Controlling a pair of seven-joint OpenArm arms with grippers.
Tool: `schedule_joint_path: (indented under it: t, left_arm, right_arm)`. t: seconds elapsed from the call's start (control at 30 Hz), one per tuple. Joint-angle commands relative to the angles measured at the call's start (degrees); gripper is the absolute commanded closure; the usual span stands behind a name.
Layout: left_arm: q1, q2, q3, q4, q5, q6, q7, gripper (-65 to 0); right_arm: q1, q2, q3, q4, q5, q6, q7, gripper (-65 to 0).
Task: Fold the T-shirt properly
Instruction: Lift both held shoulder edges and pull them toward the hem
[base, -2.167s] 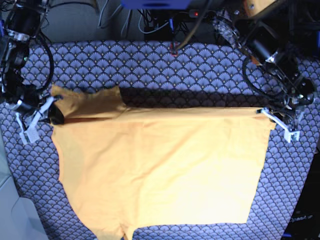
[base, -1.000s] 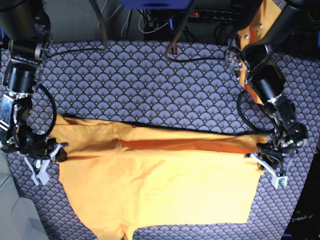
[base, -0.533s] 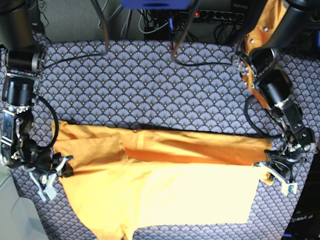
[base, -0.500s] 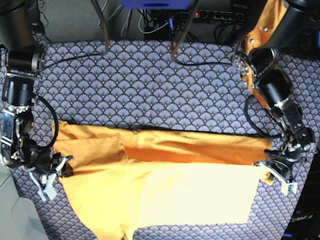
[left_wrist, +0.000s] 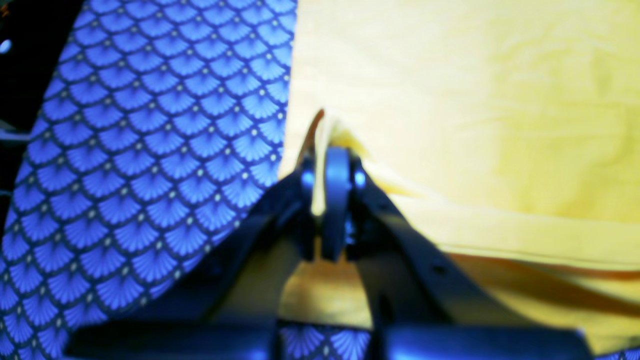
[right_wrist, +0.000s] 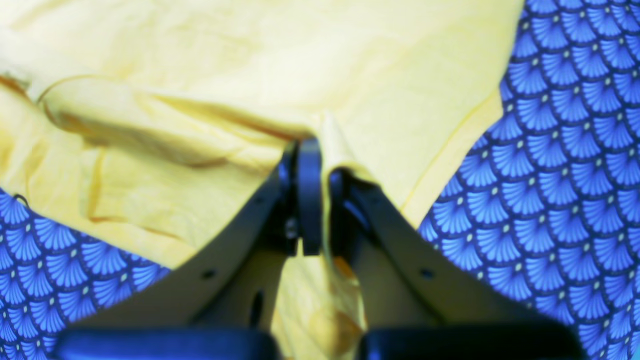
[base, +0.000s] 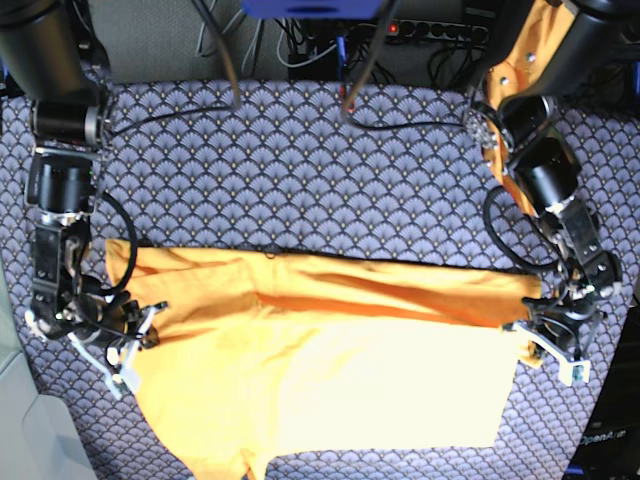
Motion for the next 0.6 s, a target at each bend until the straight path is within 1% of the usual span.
schedule_joint_path:
  t: [0.0,0.13,0.2,0.33,0.5,0.57]
  left_arm:
    - [-2.01,-0.68,0.32,0.99,-0.73,-0.14,-1.92,0.0]
    - [-2.01,-0.76,0.32,0.99,-0.73,-0.14,-1.92,0.0]
    - [-2.01,-1.56,0.23,0.91,-0.73,-0.14,-1.83,0.0]
    - [-1.75,-1.82,0.14,0.91,-0.73,-0.14,-1.75,0.0]
    - [-1.57,-1.82,0.14,0.91,-0.73,-0.14,-1.75,0.0]
    - [-1.57,-2.52,0.14,0.91,-0.73,-0.14,-1.75,0.0]
  right_arm:
    - [2.10,0.65,0.21,0.99,0.45,0.17,1.21,-0.1]
    - [3.16,0.83,0.21,0.99,0.45,0.17,1.12,-0.1]
    - [3.25,0.83,0.30,0.99,0.45,0.17,0.86,-0.1]
    - [3.25,0.91,0.30,0.99,0.54,0.17,0.68,-0.7]
    - [3.25,0.74,0.30,0.99,0.54,0.17,0.95,-8.4]
    - [3.25,0.74,0.30,0.99,0.54,0.17,1.03,-11.2]
